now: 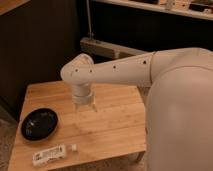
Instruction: Place the bottle in the ceramic bowl
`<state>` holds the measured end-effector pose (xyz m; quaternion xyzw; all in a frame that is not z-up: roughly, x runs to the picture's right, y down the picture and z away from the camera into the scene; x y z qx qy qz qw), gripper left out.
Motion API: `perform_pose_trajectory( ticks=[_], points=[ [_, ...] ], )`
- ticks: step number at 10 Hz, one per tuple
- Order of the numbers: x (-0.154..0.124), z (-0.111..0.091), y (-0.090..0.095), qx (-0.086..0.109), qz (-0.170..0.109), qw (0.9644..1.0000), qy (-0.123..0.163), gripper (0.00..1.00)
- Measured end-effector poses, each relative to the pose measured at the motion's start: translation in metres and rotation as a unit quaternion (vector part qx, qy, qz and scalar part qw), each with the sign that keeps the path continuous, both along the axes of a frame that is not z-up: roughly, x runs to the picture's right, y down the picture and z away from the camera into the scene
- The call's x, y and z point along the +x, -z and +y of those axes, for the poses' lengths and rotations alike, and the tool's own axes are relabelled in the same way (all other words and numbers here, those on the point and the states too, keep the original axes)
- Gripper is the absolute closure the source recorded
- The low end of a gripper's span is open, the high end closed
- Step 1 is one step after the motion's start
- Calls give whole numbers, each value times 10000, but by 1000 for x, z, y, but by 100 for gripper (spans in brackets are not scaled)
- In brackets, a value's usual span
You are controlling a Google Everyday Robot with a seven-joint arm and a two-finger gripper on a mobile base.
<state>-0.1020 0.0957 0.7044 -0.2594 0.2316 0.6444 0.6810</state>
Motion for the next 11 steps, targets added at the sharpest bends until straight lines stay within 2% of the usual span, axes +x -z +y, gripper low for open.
perform_pose_trajectory(
  ticks=[3,5,6,7,8,9,10,11],
  points=[
    [0,0,0,2,1,10000,4,35],
    [-2,-3,-2,159,-30,9998,141,35],
    [-10,-8,-4,489,-507,9968,366,35],
    [-12,-9,-6,759,-1051,9891,698,35],
    [-16,-9,-5,988,-1677,9763,951,35],
    [-12,-9,-6,1148,-2519,9541,1146,35],
    [-12,-11,-6,1154,-3228,9320,1178,35],
    [-12,-14,-5,1219,-3677,9144,1178,35]
  ],
)
